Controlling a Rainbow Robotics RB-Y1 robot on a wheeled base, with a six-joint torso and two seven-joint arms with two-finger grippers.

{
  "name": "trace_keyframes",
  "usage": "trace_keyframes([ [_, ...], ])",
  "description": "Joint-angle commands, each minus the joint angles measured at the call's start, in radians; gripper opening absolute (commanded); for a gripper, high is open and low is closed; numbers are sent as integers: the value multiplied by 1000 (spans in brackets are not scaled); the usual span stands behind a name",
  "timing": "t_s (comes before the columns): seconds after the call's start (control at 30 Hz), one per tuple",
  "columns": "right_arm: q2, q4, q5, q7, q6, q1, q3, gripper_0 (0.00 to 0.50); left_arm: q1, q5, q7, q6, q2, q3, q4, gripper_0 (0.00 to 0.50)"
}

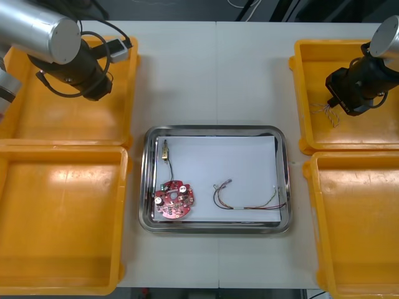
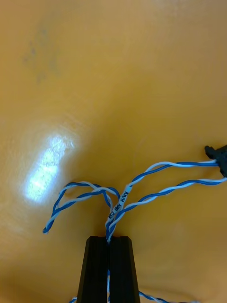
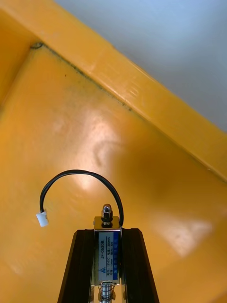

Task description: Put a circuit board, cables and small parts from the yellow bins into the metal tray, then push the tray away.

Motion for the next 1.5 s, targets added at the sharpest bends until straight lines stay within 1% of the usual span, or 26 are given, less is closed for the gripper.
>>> trace_keyframes([
  [0.03,-39,-92,12,60,58,31,11,0,53,-55,238,107,44,45,-170,0],
  [0.17,-50,-152,13,108,124,31,-2,0,79,-57,327,179,44,51,-270,0],
  [0.27,-54,-179,15,169,176,32,-64,0,82,-57,390,252,44,51,-331,0],
  [0.3,-57,-193,16,212,201,31,-102,0,82,-55,420,291,43,51,-365,0],
  [0.4,-65,-236,16,293,250,31,-147,0,82,-48,476,354,31,49,-412,0],
  [0.53,-80,-328,18,395,350,32,-148,0,82,-46,569,446,4,51,-484,0],
  [0.63,-85,-387,10,459,422,31,-148,0,81,-25,620,492,-3,49,-517,0],
  [0.7,-91,-419,-18,502,465,32,-147,0,81,-5,661,500,-6,51,-526,0],
  [0.83,-123,-468,-114,585,531,31,-124,0,79,43,750,500,-14,51,-536,0],
  [0.9,-139,-494,-143,616,558,32,-99,0,78,58,789,500,-20,51,-536,0],
  [1.0,-157,-574,-179,671,613,40,-51,0,70,66,838,500,-29,49,-536,0],
  [1.07,-171,-646,-215,701,641,57,-21,0,61,69,845,500,-39,51,-535,0],
  [1.2,-220,-768,-324,747,643,111,53,0,59,78,862,500,-45,51,-529,0],
  [1.23,-228,-782,-337,749,643,114,67,0,59,83,865,500,-46,51,-526,0],
  [1.3,-260,-838,-390,754,643,126,128,0,61,93,871,500,-46,57,-520,0],
  [1.5,-324,-1003,-482,766,643,126,291,0,59,92,890,500,-45,57,-510,0],
])
